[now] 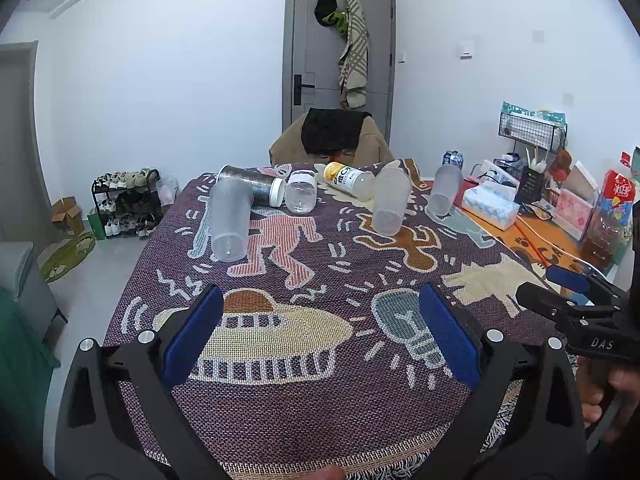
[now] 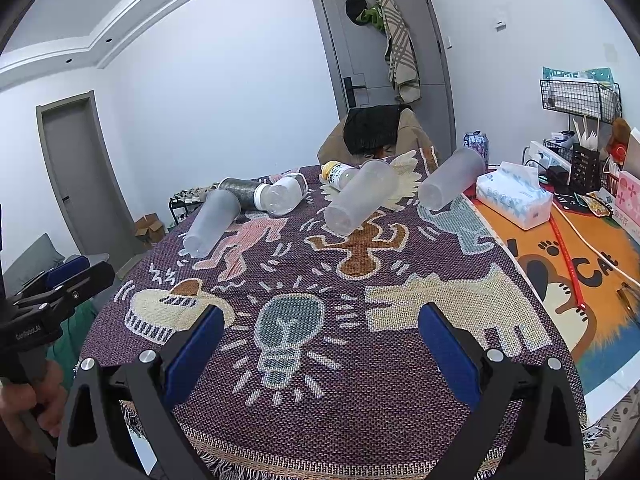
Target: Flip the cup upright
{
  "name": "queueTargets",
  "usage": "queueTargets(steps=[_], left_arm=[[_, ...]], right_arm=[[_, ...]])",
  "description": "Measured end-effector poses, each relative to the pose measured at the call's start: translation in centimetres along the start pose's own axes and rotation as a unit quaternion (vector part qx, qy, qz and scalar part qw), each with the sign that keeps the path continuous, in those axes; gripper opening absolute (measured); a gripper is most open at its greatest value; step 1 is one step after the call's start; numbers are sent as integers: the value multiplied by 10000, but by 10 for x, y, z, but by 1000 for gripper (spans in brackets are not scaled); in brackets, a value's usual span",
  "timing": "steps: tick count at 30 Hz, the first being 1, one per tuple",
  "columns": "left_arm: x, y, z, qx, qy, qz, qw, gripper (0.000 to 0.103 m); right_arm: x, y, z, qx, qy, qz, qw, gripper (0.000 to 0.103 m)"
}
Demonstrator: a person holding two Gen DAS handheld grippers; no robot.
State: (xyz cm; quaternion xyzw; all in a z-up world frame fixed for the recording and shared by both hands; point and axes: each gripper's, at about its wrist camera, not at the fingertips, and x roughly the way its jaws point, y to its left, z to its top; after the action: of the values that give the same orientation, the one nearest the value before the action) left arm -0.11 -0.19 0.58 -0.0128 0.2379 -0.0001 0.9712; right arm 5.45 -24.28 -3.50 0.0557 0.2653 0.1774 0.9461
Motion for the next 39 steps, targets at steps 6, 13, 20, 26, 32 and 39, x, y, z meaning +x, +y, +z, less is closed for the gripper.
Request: queueTargets(steps=[6, 13, 20, 26, 32, 39], left_arm=[[1, 7, 0, -79, -4, 22, 10000, 97], [7, 25, 9, -269, -1, 100, 9996, 97], [19, 44, 20, -495, 34, 154, 9987, 97], [33, 60, 31, -634, 62, 222, 9977, 97], [47, 77, 43, -801, 77, 307, 9963, 97], [64, 99, 56, -1009, 112, 406, 9940, 97]], right_arm=[[5, 2, 5, 37, 58, 86, 9999, 95], [19, 13, 27, 14, 183, 356, 9992, 95], [42, 21, 58, 43, 328, 581, 9978, 95], [66, 26, 80, 115, 492, 721, 9961, 95], [91, 34, 100, 119, 653, 825, 9944, 94], [131, 45, 128, 183, 944, 939, 9909, 90]])
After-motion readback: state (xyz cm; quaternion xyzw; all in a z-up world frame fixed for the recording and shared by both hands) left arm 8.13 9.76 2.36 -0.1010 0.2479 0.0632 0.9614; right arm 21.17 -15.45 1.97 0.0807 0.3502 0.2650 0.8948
